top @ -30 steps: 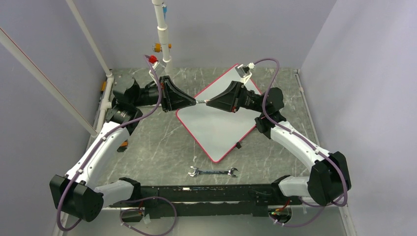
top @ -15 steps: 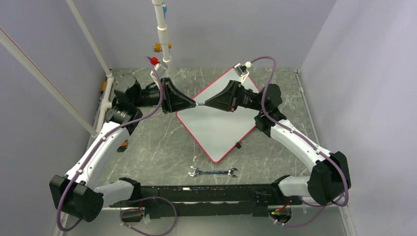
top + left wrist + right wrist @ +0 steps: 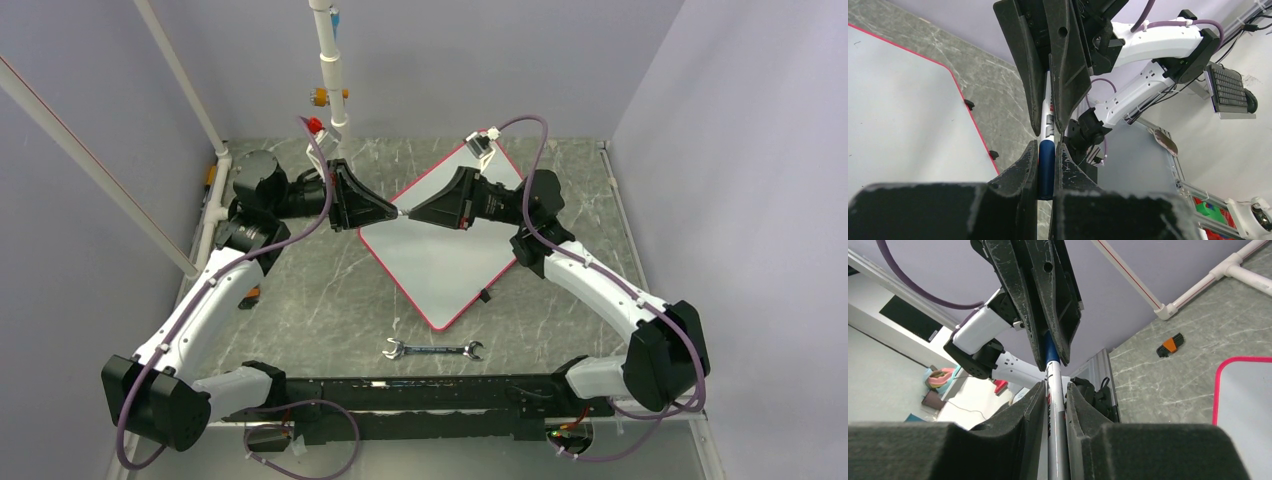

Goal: Write a sentence on the whiteboard
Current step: Open the whiteboard marker at the center of the board.

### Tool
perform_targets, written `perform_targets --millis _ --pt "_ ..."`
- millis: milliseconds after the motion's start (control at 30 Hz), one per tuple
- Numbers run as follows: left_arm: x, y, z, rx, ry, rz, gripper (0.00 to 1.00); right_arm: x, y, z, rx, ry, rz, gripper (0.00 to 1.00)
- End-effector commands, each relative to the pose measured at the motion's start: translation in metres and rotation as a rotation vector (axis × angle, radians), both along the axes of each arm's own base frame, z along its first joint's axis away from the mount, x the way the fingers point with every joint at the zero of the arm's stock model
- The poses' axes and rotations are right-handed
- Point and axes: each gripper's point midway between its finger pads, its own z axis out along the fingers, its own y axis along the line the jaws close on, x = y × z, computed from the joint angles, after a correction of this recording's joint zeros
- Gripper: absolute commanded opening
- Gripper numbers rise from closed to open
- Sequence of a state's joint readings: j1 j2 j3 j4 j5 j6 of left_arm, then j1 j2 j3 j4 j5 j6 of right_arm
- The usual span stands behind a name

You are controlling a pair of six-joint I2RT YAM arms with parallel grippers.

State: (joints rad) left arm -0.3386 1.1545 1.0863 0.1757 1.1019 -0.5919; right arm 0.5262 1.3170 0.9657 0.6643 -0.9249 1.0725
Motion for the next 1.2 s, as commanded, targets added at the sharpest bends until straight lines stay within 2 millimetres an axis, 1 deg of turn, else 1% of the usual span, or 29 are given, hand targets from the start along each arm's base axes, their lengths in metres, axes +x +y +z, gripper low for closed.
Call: perform_targets --millis 0,433,733,1167 --pt "-0.002 0.001 0.008 -0.013 -0.046 -0.002 0.00 -0.003 0.004 0.022 0.036 -0.076 0.003 0.24" --pt "-0.001 0.001 0.005 -0.007 -0.042 0.005 0.00 -0.004 0.011 0.023 0.047 -0.072 0.014 0.23" --pt "0.000 0.000 0.002 0.000 -0.034 0.010 0.00 -0.006 0.016 0.031 0.075 -0.081 0.022 0.22" --pt "0.001 -0.001 -0.001 0.009 -0.025 0.018 0.00 -0.015 0.024 0.037 0.090 -0.090 0.045 0.19"
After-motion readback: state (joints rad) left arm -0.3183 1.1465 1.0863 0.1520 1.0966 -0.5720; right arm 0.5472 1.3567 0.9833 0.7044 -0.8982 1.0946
